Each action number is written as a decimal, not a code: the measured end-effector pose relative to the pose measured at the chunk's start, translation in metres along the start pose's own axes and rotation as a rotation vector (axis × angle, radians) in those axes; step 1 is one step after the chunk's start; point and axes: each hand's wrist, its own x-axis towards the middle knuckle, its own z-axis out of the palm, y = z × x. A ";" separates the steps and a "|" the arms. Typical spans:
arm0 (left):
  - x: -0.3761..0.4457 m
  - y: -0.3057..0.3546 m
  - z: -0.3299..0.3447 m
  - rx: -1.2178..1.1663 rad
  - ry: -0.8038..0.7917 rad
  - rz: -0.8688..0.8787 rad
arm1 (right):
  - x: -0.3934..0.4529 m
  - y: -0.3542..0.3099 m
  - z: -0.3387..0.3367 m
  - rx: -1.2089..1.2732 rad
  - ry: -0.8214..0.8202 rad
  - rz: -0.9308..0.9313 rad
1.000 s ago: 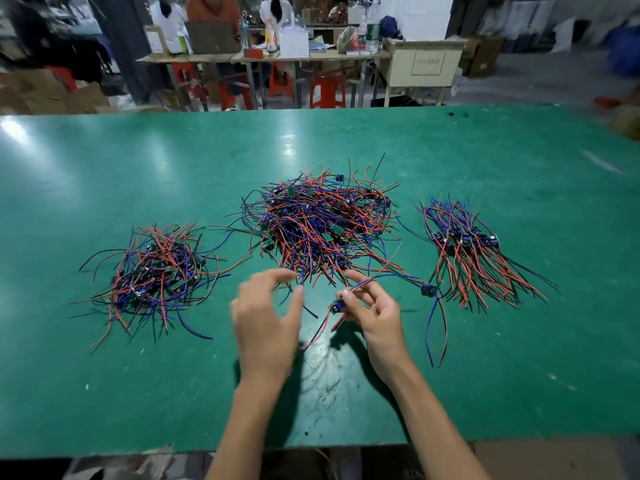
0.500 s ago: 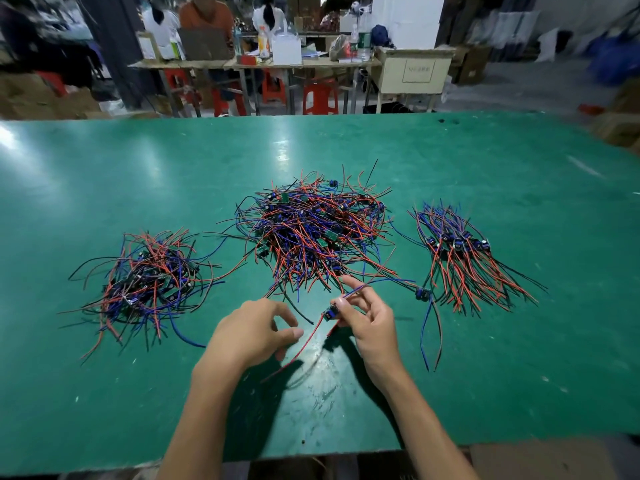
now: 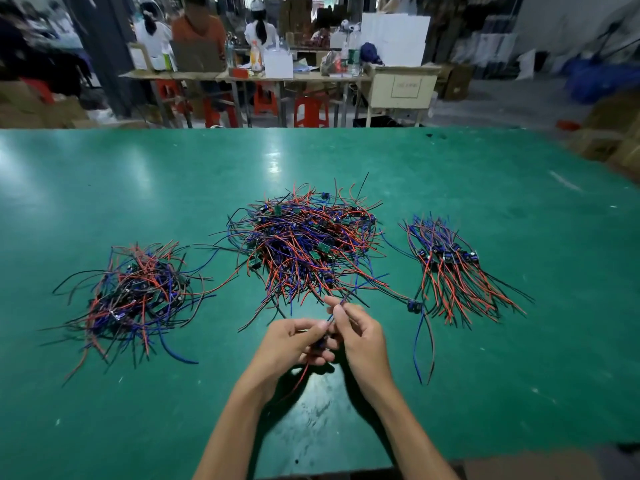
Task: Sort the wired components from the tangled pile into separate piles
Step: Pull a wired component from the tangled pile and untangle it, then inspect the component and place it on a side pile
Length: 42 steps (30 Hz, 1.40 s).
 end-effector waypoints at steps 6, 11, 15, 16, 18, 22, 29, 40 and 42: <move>-0.002 -0.006 0.002 -0.069 0.085 0.050 | -0.001 0.002 0.001 -0.150 0.059 0.021; -0.006 -0.013 0.002 -0.147 0.135 0.135 | -0.004 -0.002 0.001 -0.140 0.083 -0.037; -0.007 -0.018 0.000 -0.167 0.165 0.178 | -0.004 -0.003 0.000 -0.094 0.033 -0.024; -0.007 -0.018 -0.001 -0.171 0.162 0.181 | -0.005 -0.004 0.000 -0.075 0.023 -0.022; -0.006 -0.019 -0.001 -0.177 0.152 0.186 | -0.006 -0.005 0.000 -0.053 0.009 -0.026; -0.006 -0.021 -0.002 -0.177 0.140 0.196 | -0.006 -0.005 0.000 -0.055 -0.027 -0.032; -0.010 -0.020 0.002 -0.102 0.091 0.203 | -0.006 -0.006 0.001 -0.014 -0.006 -0.018; -0.013 -0.019 0.002 -0.033 0.077 0.239 | -0.005 -0.005 0.002 -0.073 -0.156 0.013; -0.013 -0.019 0.002 -0.023 0.076 0.243 | -0.006 -0.006 0.002 -0.025 -0.166 0.039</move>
